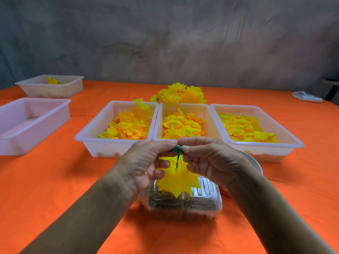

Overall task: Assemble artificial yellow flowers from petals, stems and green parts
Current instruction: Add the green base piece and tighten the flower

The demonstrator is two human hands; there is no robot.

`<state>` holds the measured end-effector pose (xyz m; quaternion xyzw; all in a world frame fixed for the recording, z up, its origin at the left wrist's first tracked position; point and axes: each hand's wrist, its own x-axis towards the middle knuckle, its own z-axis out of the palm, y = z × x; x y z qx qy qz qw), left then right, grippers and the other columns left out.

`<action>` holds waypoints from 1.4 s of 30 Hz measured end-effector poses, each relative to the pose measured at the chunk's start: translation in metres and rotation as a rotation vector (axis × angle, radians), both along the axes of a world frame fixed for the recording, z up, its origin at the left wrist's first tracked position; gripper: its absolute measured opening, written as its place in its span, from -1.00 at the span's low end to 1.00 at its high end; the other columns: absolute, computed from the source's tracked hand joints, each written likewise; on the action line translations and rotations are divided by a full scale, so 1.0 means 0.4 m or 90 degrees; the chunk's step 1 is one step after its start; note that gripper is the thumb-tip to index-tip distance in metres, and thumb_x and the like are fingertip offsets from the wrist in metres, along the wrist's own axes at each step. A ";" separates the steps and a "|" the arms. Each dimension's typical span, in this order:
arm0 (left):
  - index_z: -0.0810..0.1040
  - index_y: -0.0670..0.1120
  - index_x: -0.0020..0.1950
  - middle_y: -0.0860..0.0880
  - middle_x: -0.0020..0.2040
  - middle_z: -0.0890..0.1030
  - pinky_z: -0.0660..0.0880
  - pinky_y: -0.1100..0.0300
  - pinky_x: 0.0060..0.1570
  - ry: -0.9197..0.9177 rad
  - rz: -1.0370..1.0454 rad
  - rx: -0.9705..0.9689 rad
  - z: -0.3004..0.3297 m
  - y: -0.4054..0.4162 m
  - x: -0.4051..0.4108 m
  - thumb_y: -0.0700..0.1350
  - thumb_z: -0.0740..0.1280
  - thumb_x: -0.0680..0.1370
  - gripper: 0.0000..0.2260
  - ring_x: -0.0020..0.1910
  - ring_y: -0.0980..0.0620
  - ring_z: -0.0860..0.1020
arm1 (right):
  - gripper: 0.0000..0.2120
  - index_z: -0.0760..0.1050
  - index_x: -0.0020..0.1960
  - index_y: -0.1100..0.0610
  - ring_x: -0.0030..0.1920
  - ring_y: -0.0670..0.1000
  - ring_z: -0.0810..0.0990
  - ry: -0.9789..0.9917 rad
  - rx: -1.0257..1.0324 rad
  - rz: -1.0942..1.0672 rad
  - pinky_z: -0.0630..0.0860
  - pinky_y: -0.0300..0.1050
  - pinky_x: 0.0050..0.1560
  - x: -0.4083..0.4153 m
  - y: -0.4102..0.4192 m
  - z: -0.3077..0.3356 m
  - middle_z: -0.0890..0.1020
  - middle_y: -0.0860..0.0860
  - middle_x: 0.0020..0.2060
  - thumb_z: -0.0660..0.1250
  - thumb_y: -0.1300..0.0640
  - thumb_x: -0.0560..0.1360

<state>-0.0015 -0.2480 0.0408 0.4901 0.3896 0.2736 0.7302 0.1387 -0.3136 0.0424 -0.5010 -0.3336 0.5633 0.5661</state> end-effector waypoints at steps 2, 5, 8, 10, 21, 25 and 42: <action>0.59 -0.18 -0.05 -0.05 -0.24 0.57 0.17 0.40 -0.65 -0.014 0.007 0.004 0.001 0.000 0.000 -0.20 0.40 0.44 -0.88 -0.57 0.16 0.37 | -0.73 0.69 -0.27 0.15 -0.45 -0.10 0.56 -0.003 0.003 -0.002 0.46 -0.30 -0.47 -0.002 -0.001 0.004 0.61 0.04 -0.42 0.31 0.41 0.44; 0.58 -0.21 -0.06 -0.04 -0.28 0.55 0.17 0.39 -0.66 -0.029 0.014 0.001 0.005 0.001 0.003 -0.25 0.40 0.43 -0.90 -0.57 0.16 0.36 | -0.78 0.65 -0.21 0.16 -0.45 -0.09 0.56 0.000 -0.001 -0.015 0.45 -0.30 -0.49 -0.003 -0.002 0.008 0.62 0.05 -0.39 0.31 0.42 0.43; 0.58 -0.22 -0.13 -0.02 -0.36 0.54 0.17 0.39 -0.66 -0.048 0.019 -0.006 0.006 0.004 0.005 -0.30 0.38 0.44 -0.96 -0.58 0.16 0.35 | -0.78 0.63 -0.17 0.16 -0.45 -0.09 0.55 -0.007 -0.001 -0.024 0.44 -0.31 -0.50 -0.004 -0.006 0.008 0.62 0.06 -0.37 0.31 0.43 0.43; 0.56 -0.21 -0.14 -0.02 -0.38 0.54 0.17 0.40 -0.65 -0.051 0.022 -0.004 0.008 0.006 0.006 -0.30 0.39 0.43 -0.95 -0.59 0.16 0.35 | -0.81 0.64 -0.19 0.16 -0.44 -0.10 0.55 -0.020 0.002 -0.028 0.44 -0.30 -0.50 -0.006 -0.008 0.007 0.61 0.05 -0.37 0.33 0.40 0.43; 0.54 -0.18 -0.17 -0.04 -0.30 0.53 0.21 0.39 -0.64 -0.080 0.017 0.004 0.023 0.002 0.012 -0.16 0.42 0.18 -0.74 -0.60 0.18 0.36 | -0.79 0.58 -0.20 0.15 -0.45 -0.14 0.53 -0.089 0.015 -0.010 0.41 -0.31 -0.52 0.004 -0.018 0.025 0.61 0.00 -0.37 0.45 0.08 0.22; 0.54 -0.19 -0.15 -0.05 -0.31 0.52 0.22 0.38 -0.65 -0.079 0.001 -0.016 0.023 -0.005 0.015 -0.17 0.42 0.18 -0.73 -0.61 0.16 0.35 | -0.85 0.57 -0.25 0.15 -0.48 -0.14 0.51 -0.066 0.015 0.010 0.40 -0.31 -0.54 0.005 -0.018 0.028 0.58 -0.01 -0.42 0.44 0.13 0.21; 0.49 -0.13 -0.18 -0.02 -0.51 0.54 0.26 0.39 -0.65 -0.087 0.064 -0.061 0.020 0.006 0.008 -0.34 0.35 0.45 -0.88 -0.63 0.14 0.37 | -0.76 0.65 -0.05 0.07 -0.23 -0.08 0.58 -0.672 0.364 -0.145 0.51 -0.18 -0.26 -0.007 -0.035 -0.005 0.63 -0.01 -0.18 0.45 0.36 0.39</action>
